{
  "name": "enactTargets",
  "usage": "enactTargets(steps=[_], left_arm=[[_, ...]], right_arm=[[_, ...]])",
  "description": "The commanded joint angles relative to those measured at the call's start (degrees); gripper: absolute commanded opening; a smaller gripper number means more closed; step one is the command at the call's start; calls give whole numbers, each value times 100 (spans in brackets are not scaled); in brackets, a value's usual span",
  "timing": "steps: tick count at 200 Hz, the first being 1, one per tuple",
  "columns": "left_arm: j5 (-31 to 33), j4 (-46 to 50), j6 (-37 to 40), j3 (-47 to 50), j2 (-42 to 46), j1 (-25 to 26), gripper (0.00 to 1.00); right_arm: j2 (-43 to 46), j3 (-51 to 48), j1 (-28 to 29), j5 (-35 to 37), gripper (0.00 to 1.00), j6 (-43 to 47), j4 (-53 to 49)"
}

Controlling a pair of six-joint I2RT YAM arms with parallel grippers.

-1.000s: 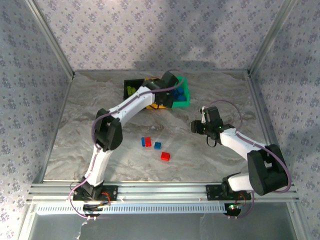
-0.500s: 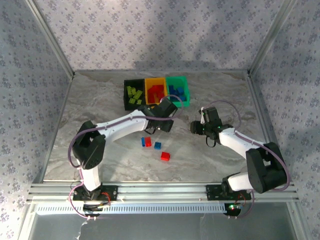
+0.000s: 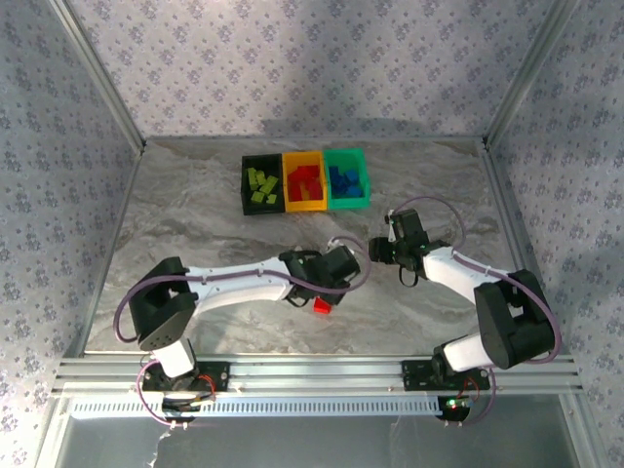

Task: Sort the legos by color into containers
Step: Pick up the lego from the middle-left of the table.

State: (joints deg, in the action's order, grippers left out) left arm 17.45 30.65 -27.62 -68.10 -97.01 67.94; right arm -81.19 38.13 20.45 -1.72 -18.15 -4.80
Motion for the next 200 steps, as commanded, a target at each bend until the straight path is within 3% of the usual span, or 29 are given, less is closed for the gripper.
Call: enactTargets(steps=[1,81,200], left_arm=[[189,368,-392,-42,211,188,64],[-196,198,-1621,565,237,750,64],[61,320,-2395,589,-9,677,65]], right_arm=[[-83,199,61,110,55,46,-4],[-125,241,154,133,55,50,-3],[-82,256,174,247,55,86,-90]])
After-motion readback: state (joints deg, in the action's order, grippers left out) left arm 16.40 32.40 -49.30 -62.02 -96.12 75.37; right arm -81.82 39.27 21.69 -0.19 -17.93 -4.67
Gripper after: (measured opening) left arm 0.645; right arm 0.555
